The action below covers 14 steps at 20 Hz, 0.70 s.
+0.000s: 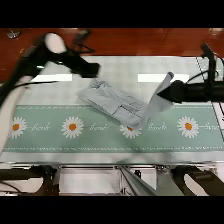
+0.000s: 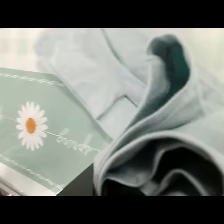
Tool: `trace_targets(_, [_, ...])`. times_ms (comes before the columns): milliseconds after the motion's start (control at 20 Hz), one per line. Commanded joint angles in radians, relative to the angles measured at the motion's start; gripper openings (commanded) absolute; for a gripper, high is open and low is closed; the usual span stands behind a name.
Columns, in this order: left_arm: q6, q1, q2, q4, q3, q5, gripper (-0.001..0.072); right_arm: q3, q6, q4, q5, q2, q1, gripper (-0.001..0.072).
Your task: Fold the shirts.
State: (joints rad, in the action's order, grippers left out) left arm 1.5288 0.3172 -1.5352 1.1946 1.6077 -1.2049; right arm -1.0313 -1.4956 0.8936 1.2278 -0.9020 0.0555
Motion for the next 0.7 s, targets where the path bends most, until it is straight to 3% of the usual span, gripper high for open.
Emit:
trace_targets(0, [-0.022, -0.213, 0.335, 0.137, -0.194, 0.013, 0.0022, -0.165, 0.012, -0.022, -0.105, -0.203, 0.159, 0.0024])
trace_targets(100, [-0.019, -0.279, 0.557, 0.131, -0.397, 0.075, 0.0023, -0.314, 0.012, -0.021, -0.115, -0.382, 0.248, 0.0024])
trace_targets(300, [-0.014, -0.298, 0.909, -0.020, -0.818, 0.134, 0.0023, -0.619, -0.029, -0.022, -0.129, -0.759, 0.367, 0.0024])
trace_targets(550, [-0.014, -0.298, 1.061, -0.241, -1.167, 0.265, 0.0023, -0.978, -0.136, -0.092, -0.132, -1.145, 0.462, 0.0024])
trace_targets(600, [-0.014, -0.298, 1.054, -0.251, -1.202, 0.290, 0.0023, -1.027, -0.150, -0.112, -0.137, -1.196, 0.474, 0.0087])
trace_targets(650, [-0.015, -0.298, 1.044, -0.250, -1.223, 0.307, 0.0023, -1.034, -0.149, -0.163, -0.166, -1.223, 0.480, 0.0522])
